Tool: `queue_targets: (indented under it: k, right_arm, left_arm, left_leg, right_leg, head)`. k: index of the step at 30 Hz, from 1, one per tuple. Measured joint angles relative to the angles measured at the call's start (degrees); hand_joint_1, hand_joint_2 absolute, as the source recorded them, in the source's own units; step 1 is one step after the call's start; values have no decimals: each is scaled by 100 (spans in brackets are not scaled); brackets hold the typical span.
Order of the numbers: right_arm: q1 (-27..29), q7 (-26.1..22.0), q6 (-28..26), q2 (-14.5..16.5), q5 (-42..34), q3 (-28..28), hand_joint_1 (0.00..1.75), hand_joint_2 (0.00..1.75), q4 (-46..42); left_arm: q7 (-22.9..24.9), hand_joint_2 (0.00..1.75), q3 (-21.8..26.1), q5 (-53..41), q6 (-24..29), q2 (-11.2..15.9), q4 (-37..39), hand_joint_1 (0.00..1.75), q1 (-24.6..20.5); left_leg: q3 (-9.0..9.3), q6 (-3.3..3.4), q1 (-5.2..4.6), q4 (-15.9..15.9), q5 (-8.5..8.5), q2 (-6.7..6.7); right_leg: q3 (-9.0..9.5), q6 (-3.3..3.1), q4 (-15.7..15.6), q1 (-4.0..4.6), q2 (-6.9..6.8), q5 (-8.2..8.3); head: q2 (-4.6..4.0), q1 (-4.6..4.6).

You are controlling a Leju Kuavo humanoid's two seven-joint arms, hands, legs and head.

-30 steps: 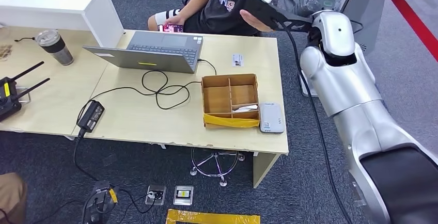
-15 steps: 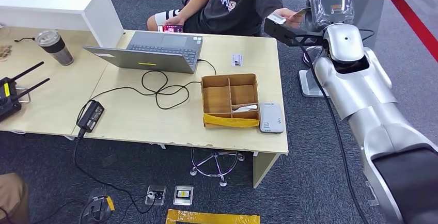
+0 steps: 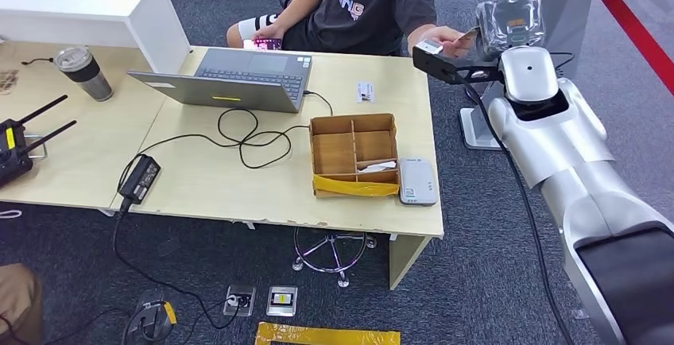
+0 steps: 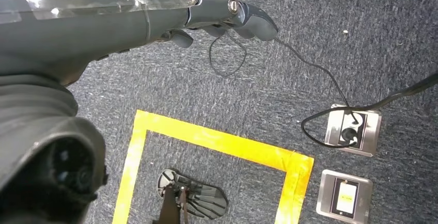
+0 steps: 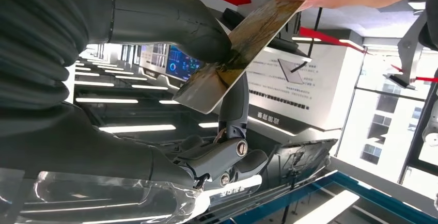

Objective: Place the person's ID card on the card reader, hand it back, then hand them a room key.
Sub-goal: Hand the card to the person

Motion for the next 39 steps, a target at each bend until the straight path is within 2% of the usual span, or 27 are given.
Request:
queue_targets:
  k: [4, 5, 6, 8, 9, 10, 14, 18, 26, 28, 31, 33, 36, 39]
  right_arm:
    - [6, 15, 41, -34, 16, 75, 175, 175, 36]
    - [7, 17, 55, -46, 20, 105, 169, 175, 45]
    - [10, 17, 68, -56, 25, 135, 125, 175, 53]
    - [20, 15, 89, -71, 30, 199, 38, 87, 69]
    - [26, 13, 95, -78, 32, 236, 0, 44, 81]
    - [34, 8, 97, -87, 34, 283, 0, 0, 93]
    - [70, -1, 101, -110, 37, 437, 0, 0, 142]
    - [82, 3, 97, -120, 31, 503, 0, 175, 175]
    - [93, 46, 20, -175, -62, 602, 0, 175, 223]
    - [94, 71, -343, -206, -284, 585, 0, 175, 228]
    - [82, -51, -1370, -310, -826, 420, 0, 175, 203]
    - [71, -265, -1871, -408, -1209, 226, 0, 175, 148]
    - [160, -644, -2090, -579, -1897, -140, 0, 175, 0]
    - [499, -818, -2125, -784, -2480, -492, 0, 175, -260]
  left_arm:
    - [0, 0, 0, -17, -10, 0, 0, 0, -15]
    - [0, 0, 0, -21, -10, 0, 0, 0, -20]
    - [0, 0, 0, -26, -11, 0, 0, 0, -24]
    - [0, 0, 0, -29, -11, 0, 0, 0, -28]
    - [0, 0, 0, -29, -11, 0, 0, 0, -28]
    - [0, 0, 0, -29, -11, -1, 0, 0, -29]
    - [0, 0, 0, -29, -12, -1, 0, 0, -30]
    - [2, 0, 0, -40, -12, -2, 0, 0, -30]
    - [12, 0, 0, -73, -11, -2, 0, 0, -47]
    - [26, 0, 0, -97, 2, -3, 0, 0, -66]
    - [79, 0, 0, -109, 66, -10, 0, 0, -90]
    - [98, 0, 0, -80, 110, -17, 0, 0, -93]
    - [64, 0, 0, 35, 144, -20, 0, 0, -89]
    - [-6, 0, 0, 115, 166, -21, 0, 0, -91]
  left_leg:
    - [0, 0, 0, 0, 0, 1]
    - [0, 0, 0, 0, 0, 1]
    - [0, 0, 0, 0, 0, 1]
    - [0, 0, 0, 0, 0, 3]
    - [0, 0, 0, 0, 0, 4]
    - [0, 0, 0, 0, 0, 4]
    - [-1, 0, 0, 0, 0, 3]
    - [-1, 0, 0, 0, 0, 4]
    - [0, 0, 0, 1, 0, 3]
    - [0, 0, 0, 1, 0, 3]
    - [1, 0, 0, 2, 0, 3]
    - [1, 0, 0, 2, 0, 1]
    - [4, 1, 0, 2, 0, 0]
    - [16, 2, 1, 2, -2, -2]
  right_leg:
    - [-1, 0, 0, 0, 1, 0]
    - [-1, 0, 0, 0, 1, 0]
    - [-1, 0, 0, 0, 2, 0]
    - [-1, 0, 0, 0, 2, 0]
    - [-1, 0, 0, 0, 2, 0]
    - [-1, 0, 0, 0, 3, 0]
    - [-1, 0, 0, 0, 2, 1]
    - [-2, 0, 0, 0, 3, 1]
    - [-2, 0, 0, 0, 3, 1]
    - [-2, 0, 0, 0, 2, 2]
    - [-1, -2, 0, 0, 1, 3]
    - [0, -2, 0, 0, -1, 3]
    - [3, -2, -3, 0, -2, 3]
    - [15, -2, -9, 1, -6, 3]
  head:
    - [0, -1]
    - [0, -1]
    - [0, -1]
    - [0, 0]
    - [0, 0]
    - [0, -1]
    - [0, -1]
    - [0, -1]
    - [0, -1]
    - [0, 0]
    - [0, -1]
    - [0, 0]
    - [0, 1]
    - [0, -2]
